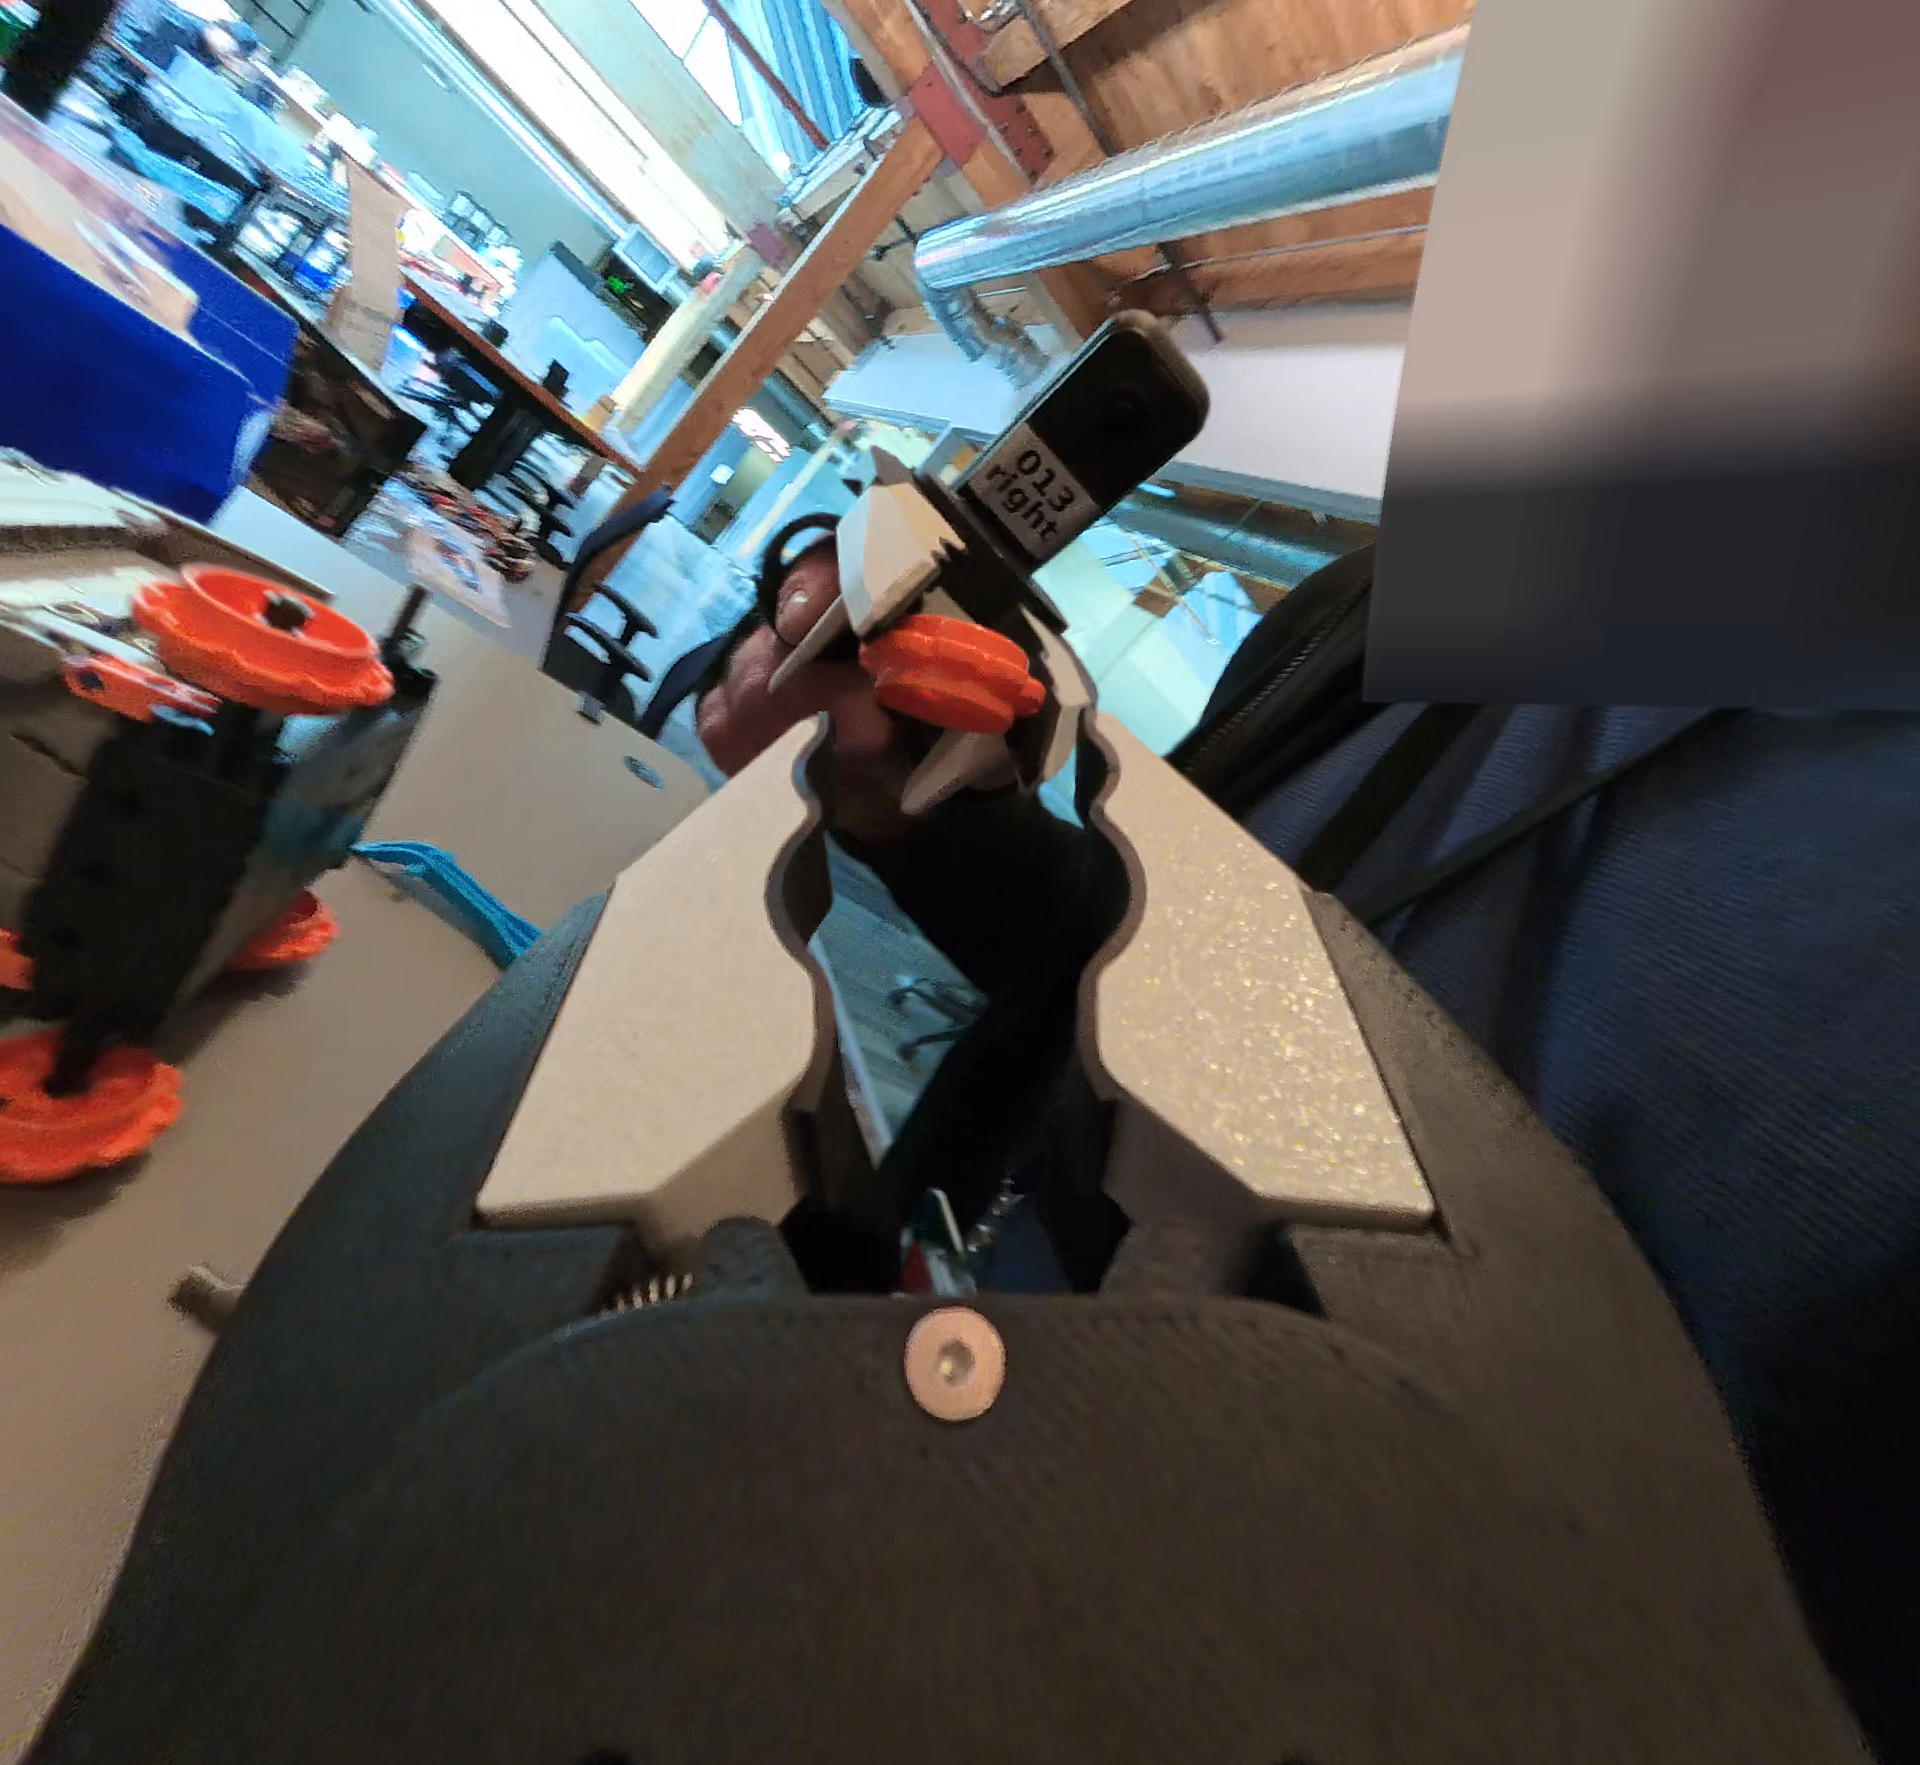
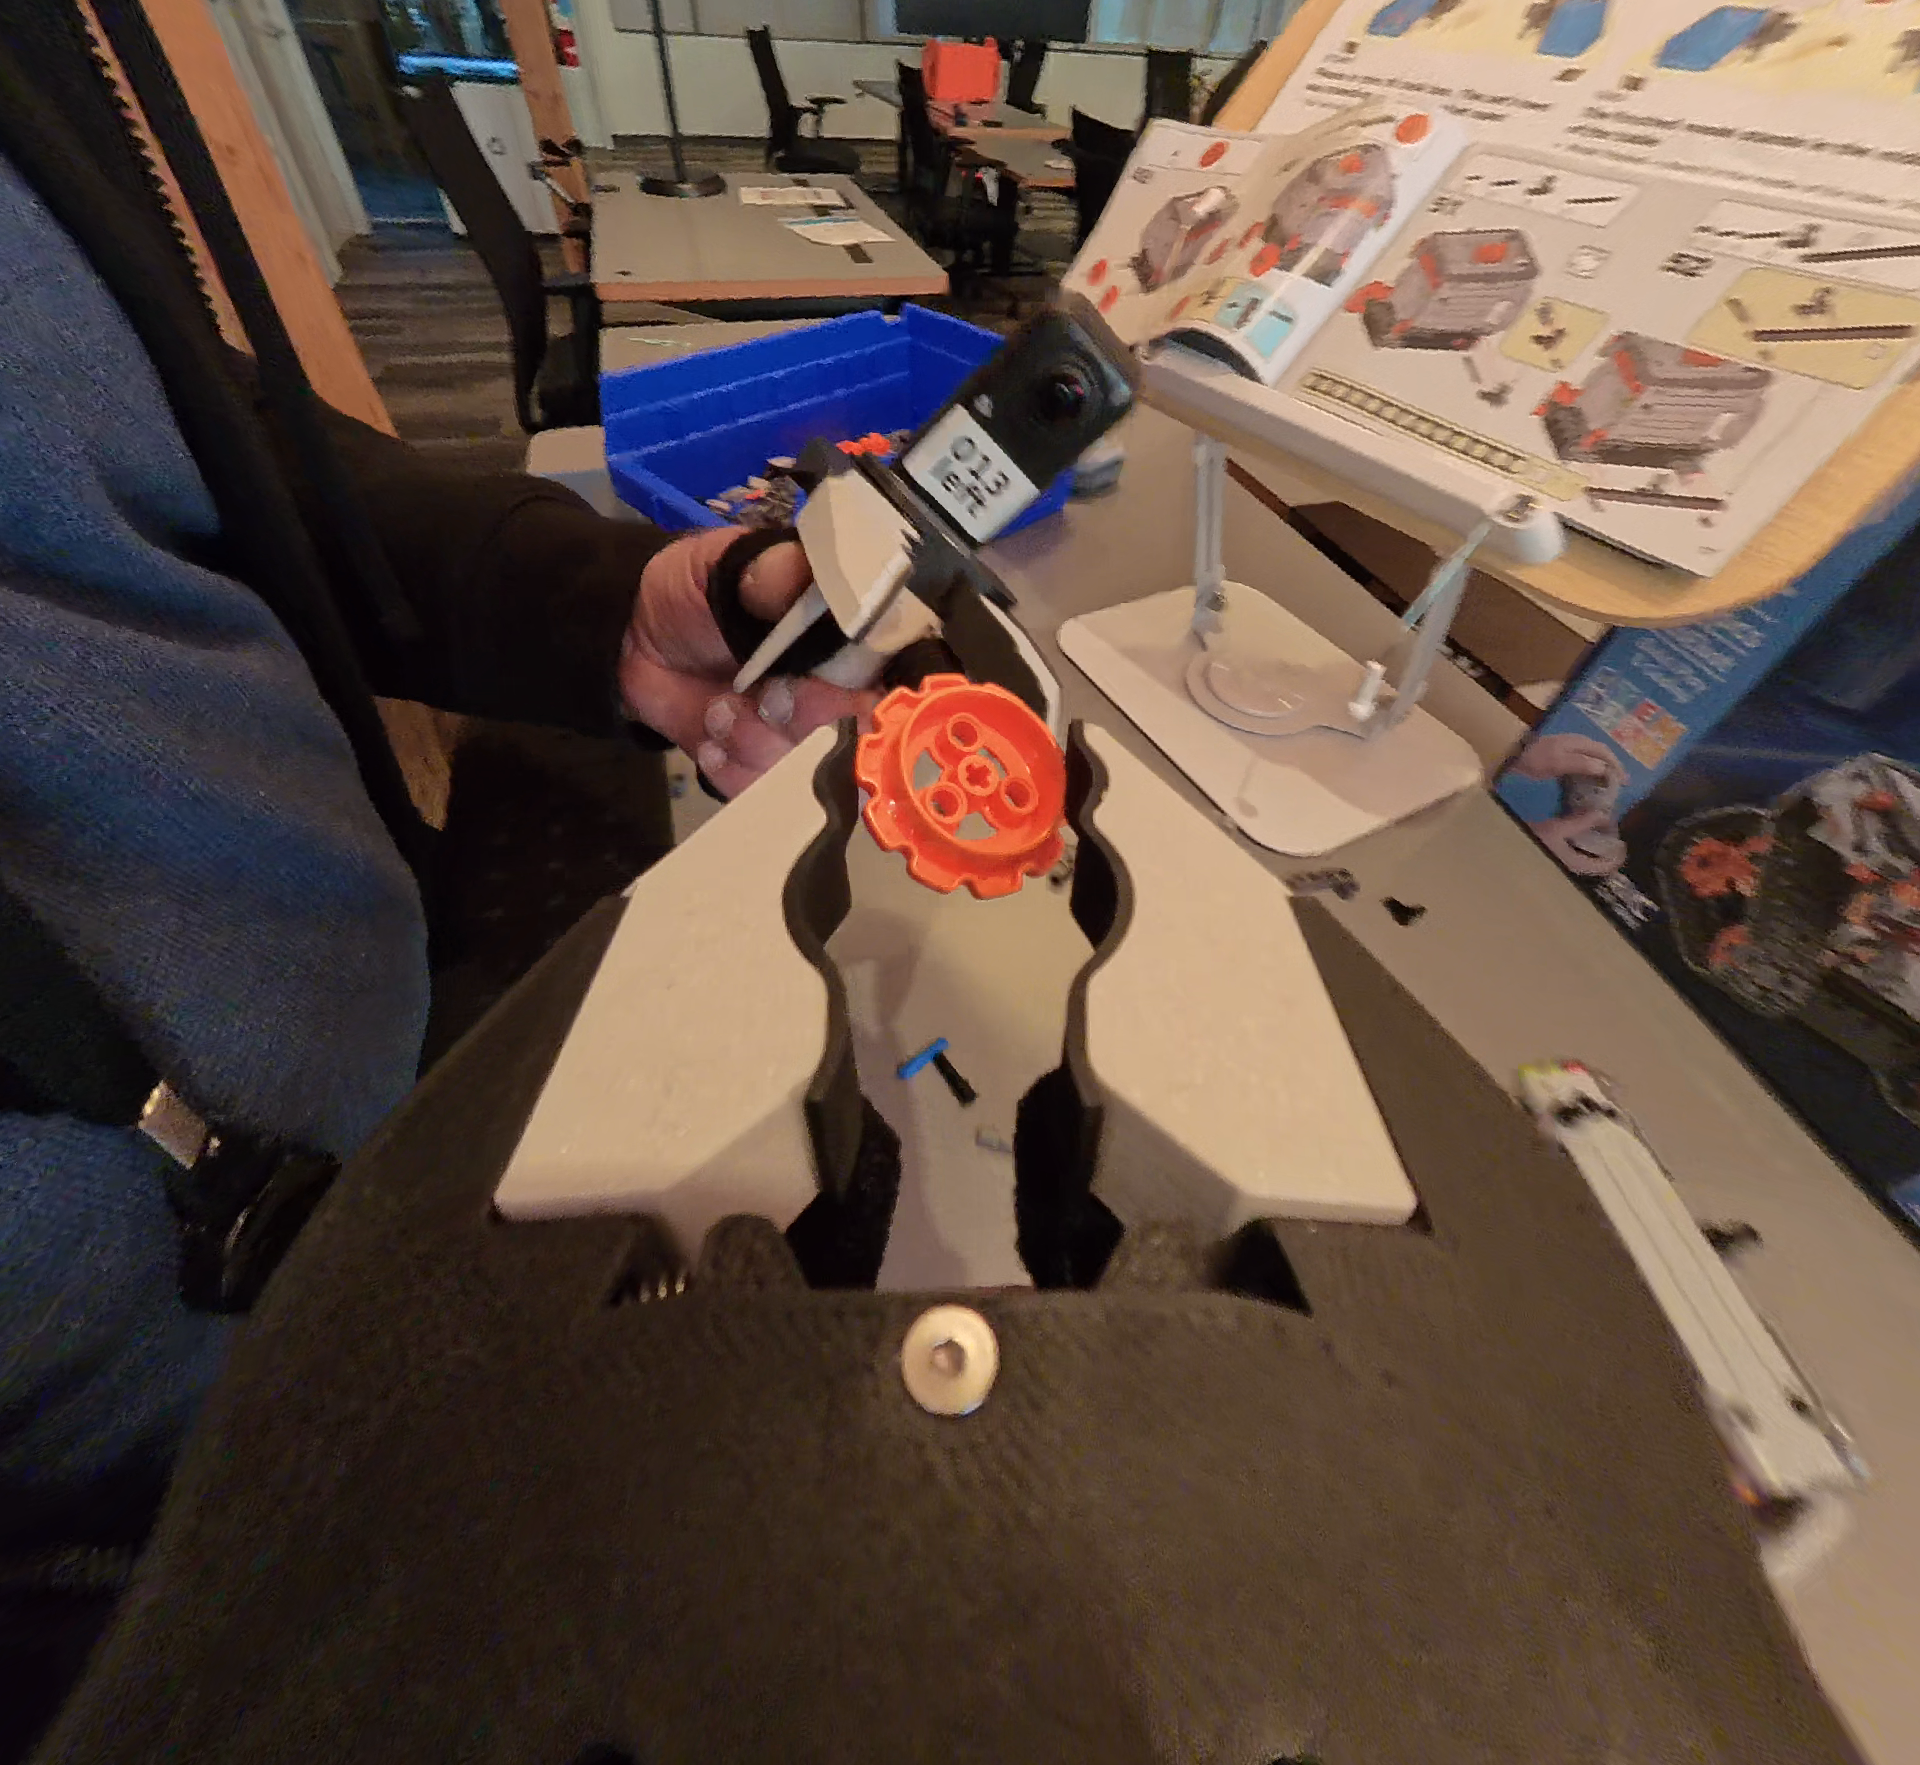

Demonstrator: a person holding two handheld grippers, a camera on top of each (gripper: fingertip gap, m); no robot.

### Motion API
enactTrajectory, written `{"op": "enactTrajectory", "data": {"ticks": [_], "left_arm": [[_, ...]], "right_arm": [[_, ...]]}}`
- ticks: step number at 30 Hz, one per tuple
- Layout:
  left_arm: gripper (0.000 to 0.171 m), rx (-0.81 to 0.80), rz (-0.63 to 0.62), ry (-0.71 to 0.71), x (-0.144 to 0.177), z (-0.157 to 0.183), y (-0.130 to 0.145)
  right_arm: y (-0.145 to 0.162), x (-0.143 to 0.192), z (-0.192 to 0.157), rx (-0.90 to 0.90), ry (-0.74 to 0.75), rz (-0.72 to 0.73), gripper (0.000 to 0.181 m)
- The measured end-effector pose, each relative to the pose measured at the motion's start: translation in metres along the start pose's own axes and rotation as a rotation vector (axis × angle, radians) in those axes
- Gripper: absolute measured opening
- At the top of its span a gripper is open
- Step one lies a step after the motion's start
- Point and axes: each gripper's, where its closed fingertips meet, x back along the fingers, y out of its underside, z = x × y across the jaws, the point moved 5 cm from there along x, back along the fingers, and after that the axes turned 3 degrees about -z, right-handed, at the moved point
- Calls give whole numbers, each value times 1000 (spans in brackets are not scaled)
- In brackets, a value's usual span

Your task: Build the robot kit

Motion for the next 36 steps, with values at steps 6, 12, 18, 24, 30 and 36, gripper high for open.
{"op": "enactTrajectory", "data": {"ticks": [6, 12, 18, 24, 30, 36], "left_arm": [[57, -246, -95, -298, -7, -28, -13], [72, -484, -312, -608, -20, -75, -12], [79, -511, -364, -721, -35, -111, -8], [55, -499, -356, -713, -40, -121, -2], [44, -511, -345, -711, -37, -123, -4], [44, -501, -325, -696, -36, -123, -4]], "right_arm": [[24, 53, 39, -10, 227, -151, 37], [53, 82, 73, -14, 341, -334, 37], [71, 76, 92, -23, 313, -380, 37], [83, 65, 102, -50, 276, -364, 37], [90, 60, 105, -61, 261, -351, 37], [93, 57, 104, -78, 260, -321, 37]]}}
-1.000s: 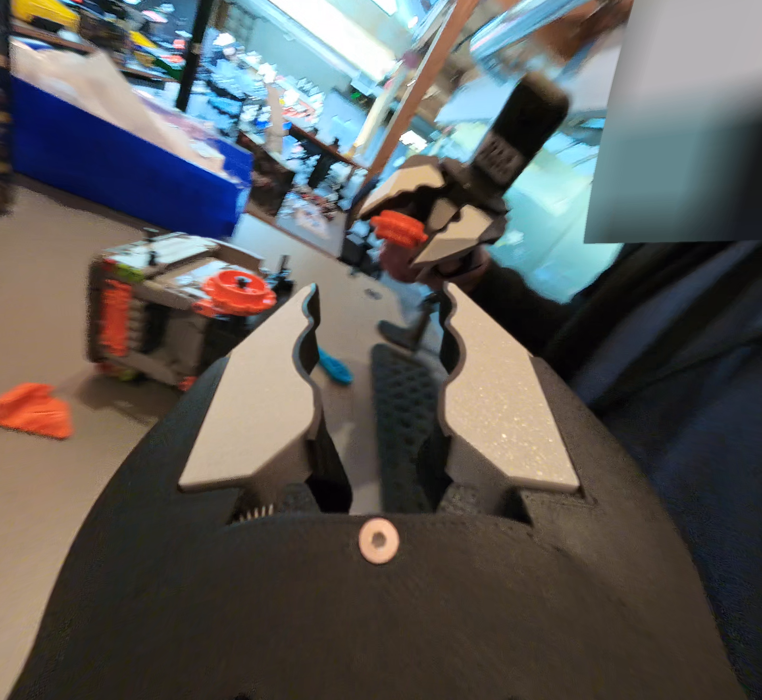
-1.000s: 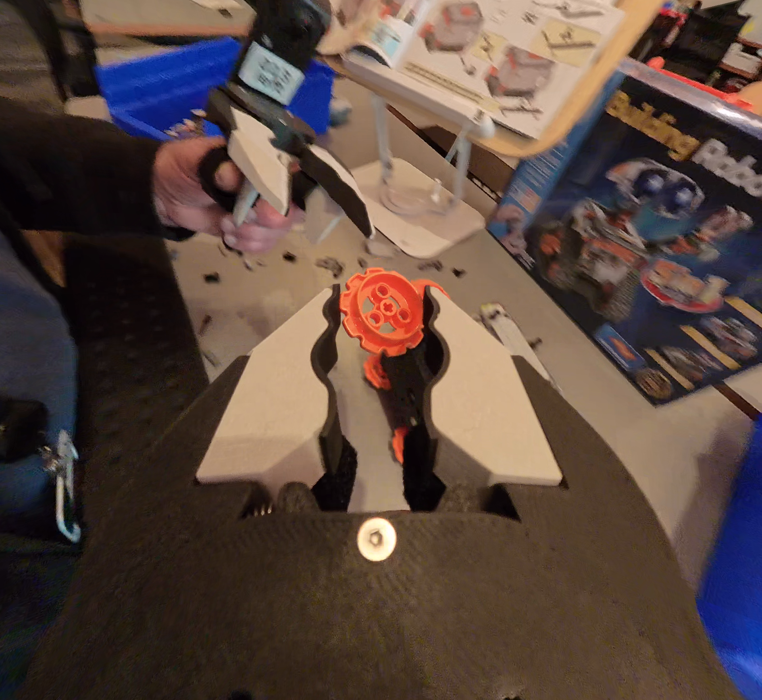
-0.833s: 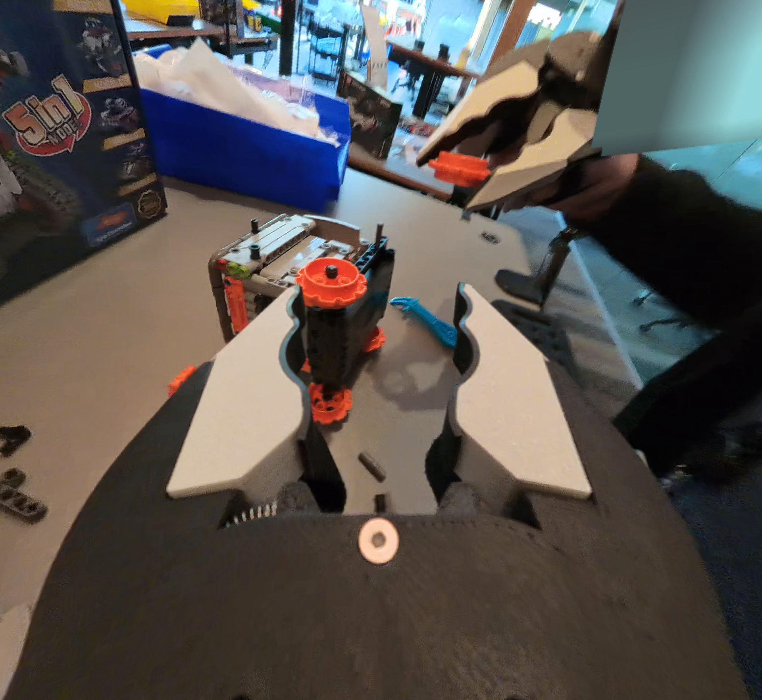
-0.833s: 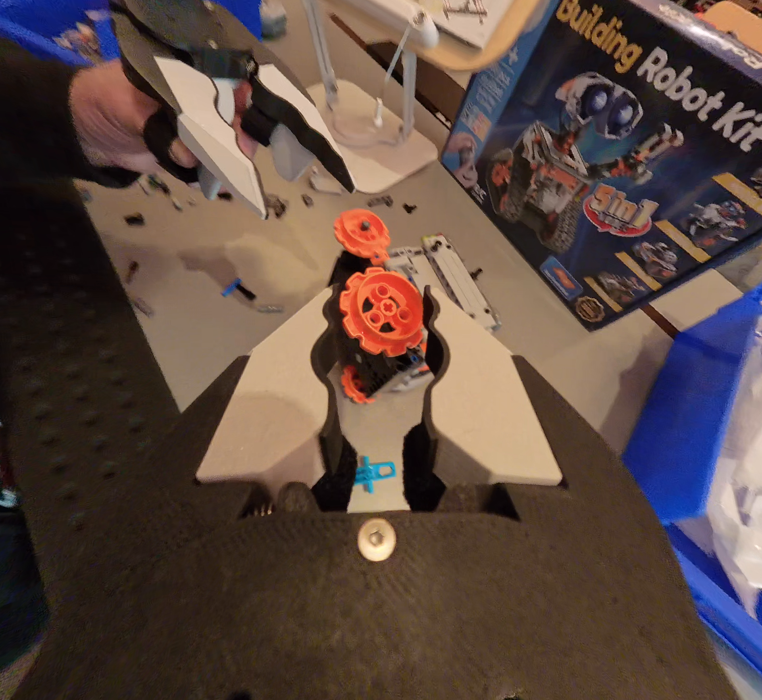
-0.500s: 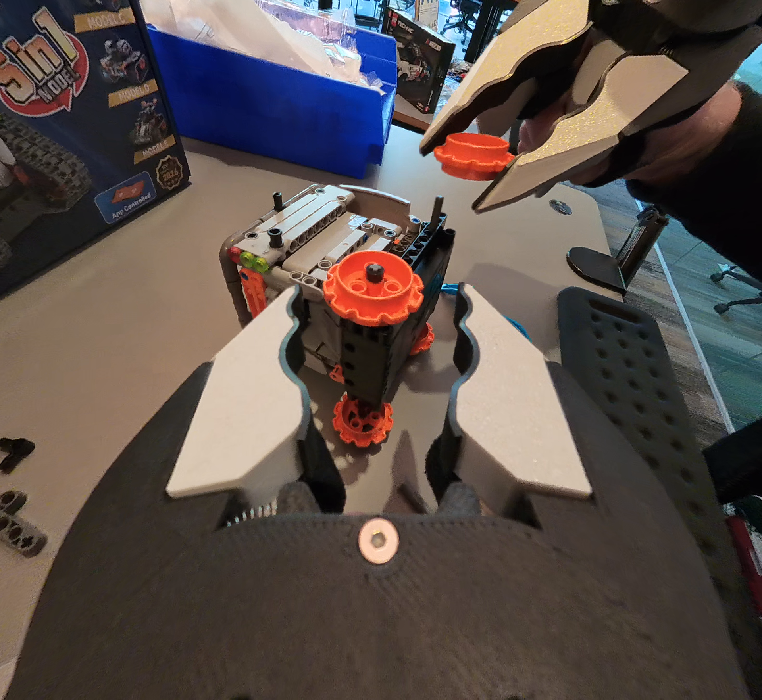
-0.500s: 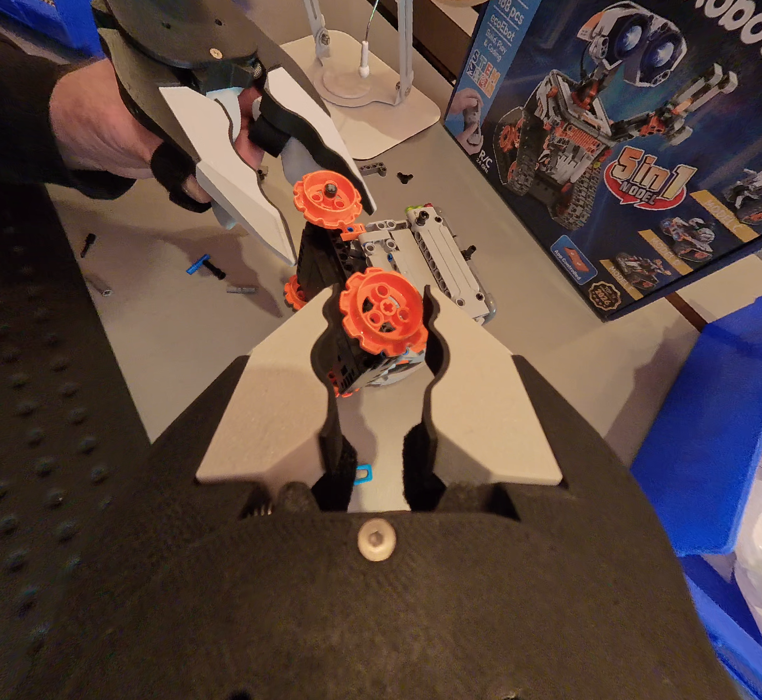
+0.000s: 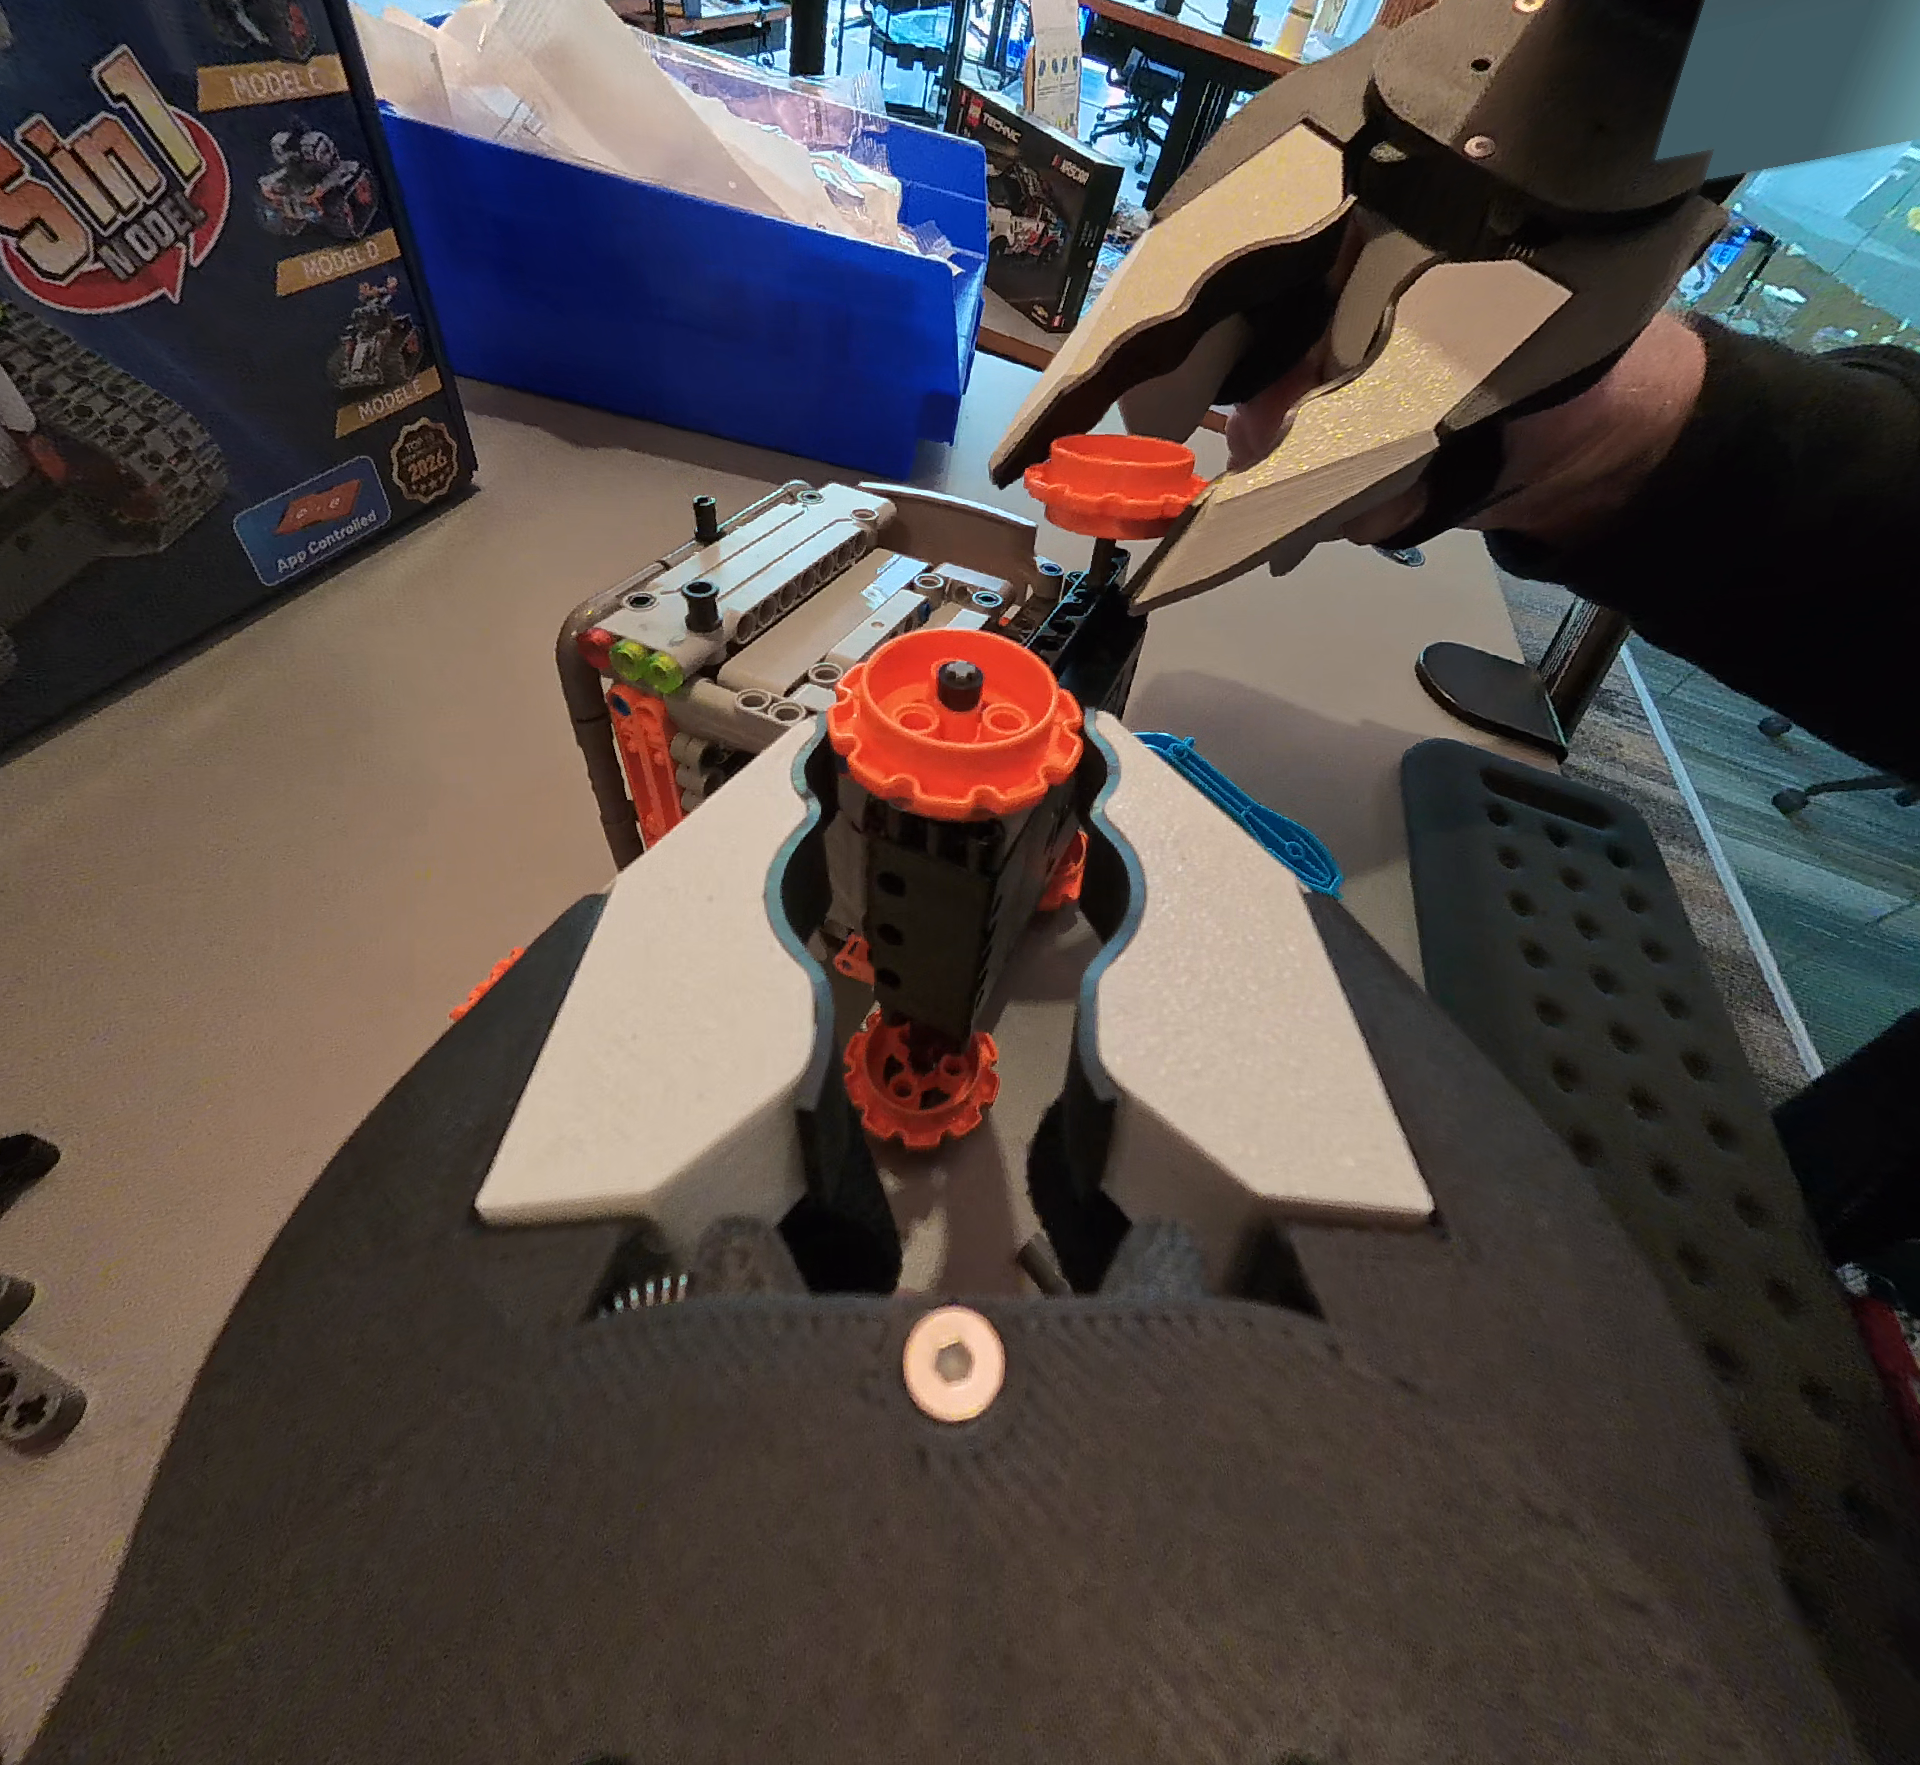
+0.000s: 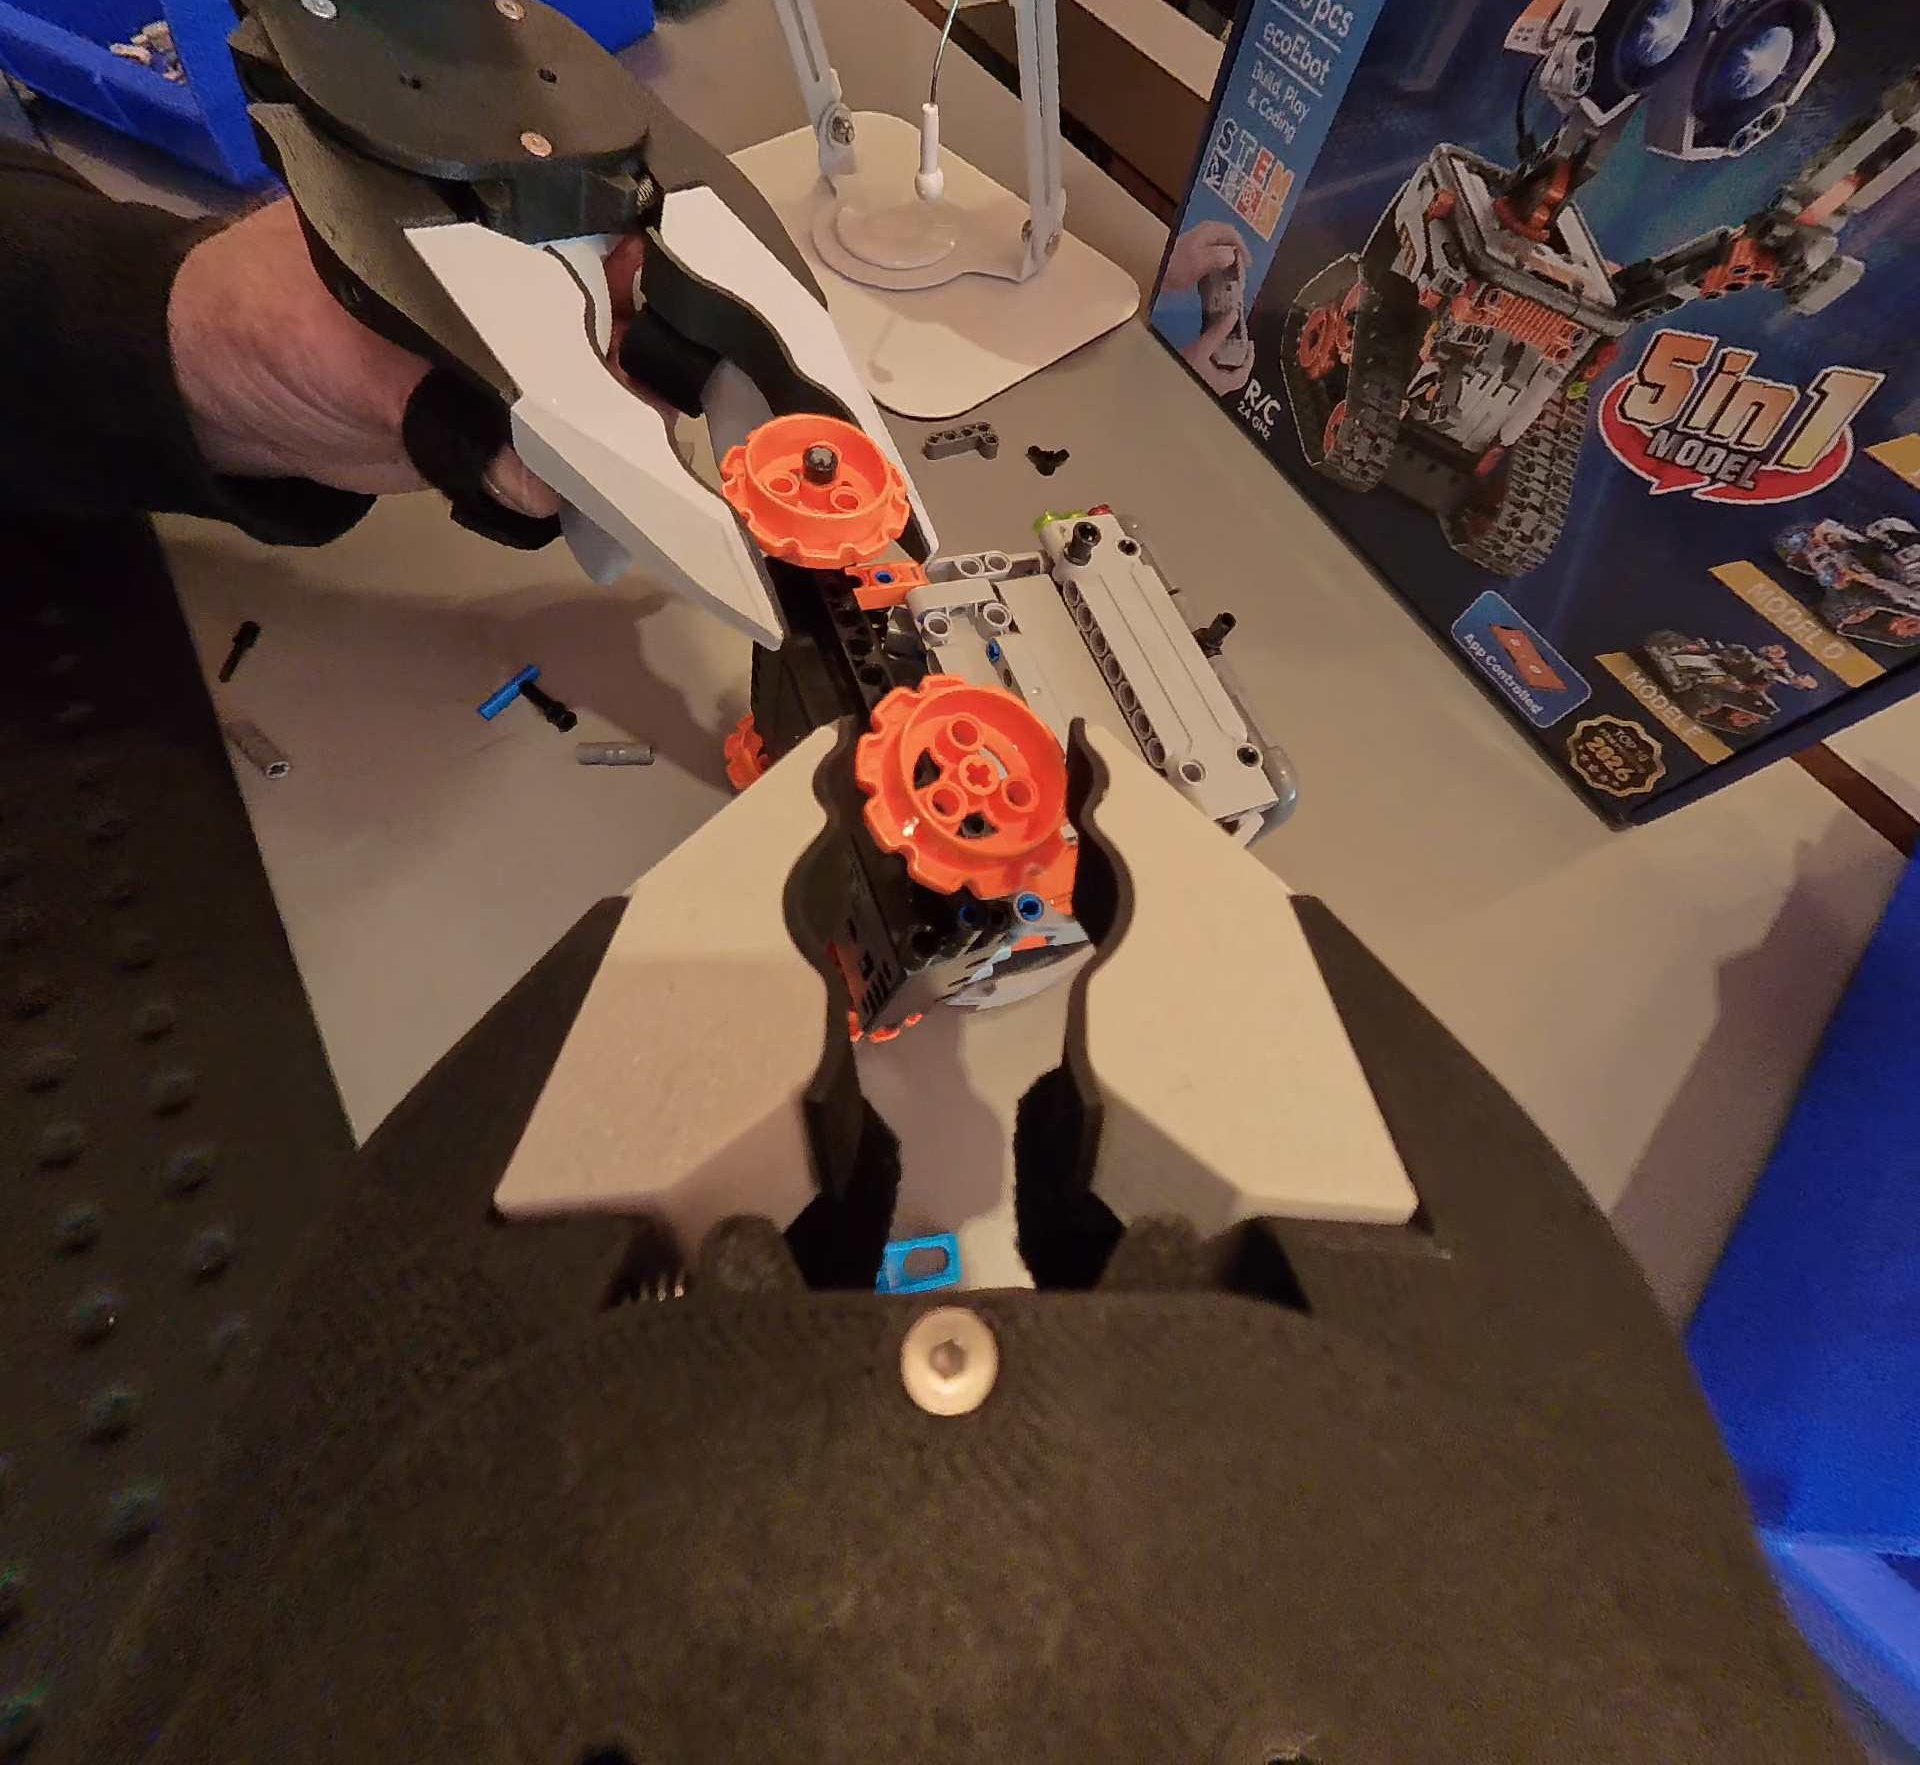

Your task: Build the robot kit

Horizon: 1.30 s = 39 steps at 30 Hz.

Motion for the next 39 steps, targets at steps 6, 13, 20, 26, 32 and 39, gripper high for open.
{"op": "enactTrajectory", "data": {"ticks": [6, 13, 20, 26, 32, 39], "left_arm": [[44, -2, 5, 2, 0, 0, 1], [44, -18, -2, 3, 4, -2, 1], [44, -13, 8, -3, 11, -3, 4], [36, -8, 9, 2, 18, -1, 8], [31, 4, 25, 0, 22, 0, 10], [25, 6, 32, 1, 25, -1, 10]], "right_arm": [[0, 0, -1, -1, 15, 4, 38], [-2, -2, -6, -4, 15, 19, 38], [-4, -5, -13, -23, 12, 32, 38], [-4, -3, -16, -52, -1, 50, 37], [-5, 2, -14, -80, 8, 74, 37], [-8, 20, -4, -143, 26, 146, 38]]}}
